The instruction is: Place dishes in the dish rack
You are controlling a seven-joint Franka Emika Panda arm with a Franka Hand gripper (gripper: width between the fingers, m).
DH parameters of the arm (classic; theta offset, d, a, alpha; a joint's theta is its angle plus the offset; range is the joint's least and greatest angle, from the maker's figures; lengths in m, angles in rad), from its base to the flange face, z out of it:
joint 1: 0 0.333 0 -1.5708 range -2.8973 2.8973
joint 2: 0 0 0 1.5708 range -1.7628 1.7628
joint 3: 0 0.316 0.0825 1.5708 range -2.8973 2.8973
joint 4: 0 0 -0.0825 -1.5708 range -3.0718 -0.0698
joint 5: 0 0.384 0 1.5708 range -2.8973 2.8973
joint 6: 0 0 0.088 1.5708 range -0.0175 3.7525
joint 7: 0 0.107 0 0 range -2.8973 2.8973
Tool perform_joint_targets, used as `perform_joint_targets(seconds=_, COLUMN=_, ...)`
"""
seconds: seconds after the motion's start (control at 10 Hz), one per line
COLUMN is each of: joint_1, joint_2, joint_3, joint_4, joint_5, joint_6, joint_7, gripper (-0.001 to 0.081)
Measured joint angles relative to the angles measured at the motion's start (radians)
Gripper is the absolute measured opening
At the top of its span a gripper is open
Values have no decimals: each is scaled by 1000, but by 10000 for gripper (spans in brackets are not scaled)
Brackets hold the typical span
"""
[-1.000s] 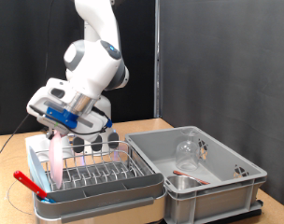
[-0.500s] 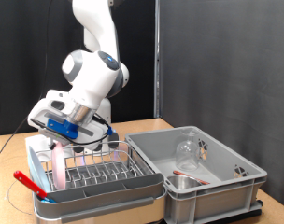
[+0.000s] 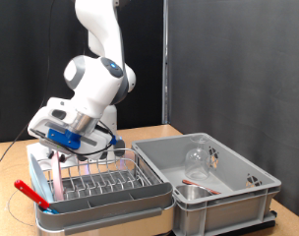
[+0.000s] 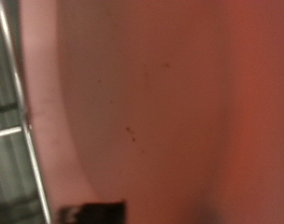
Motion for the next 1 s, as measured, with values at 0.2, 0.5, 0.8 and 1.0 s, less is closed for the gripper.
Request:
perform_joint_targets(seconds=0.2, joint_1=-4, joint_2=1, joint_3=-13, joint_4=-6, joint_5=-1, joint_6=2, joint_7=0, gripper=410)
perform_joint_targets(seconds=0.5, joint_1=-11, joint_2=-6, joint_3=-34, joint_4=-7, joint_5=8, joint_6=20, joint_7=-23, gripper=723)
perform_joint_targets(seconds=0.8, joint_1=-17, joint_2=-59, joint_3=-53, joint_4=-6, joint_5=31, joint_6=20, joint_7=-24, gripper=783)
perform_joint_targets(seconds=1.0, joint_1=-17, joint_2=-107, joint_3=-70, joint_4=-4, joint_5=105, joint_6=21, joint_7=-69, gripper=807)
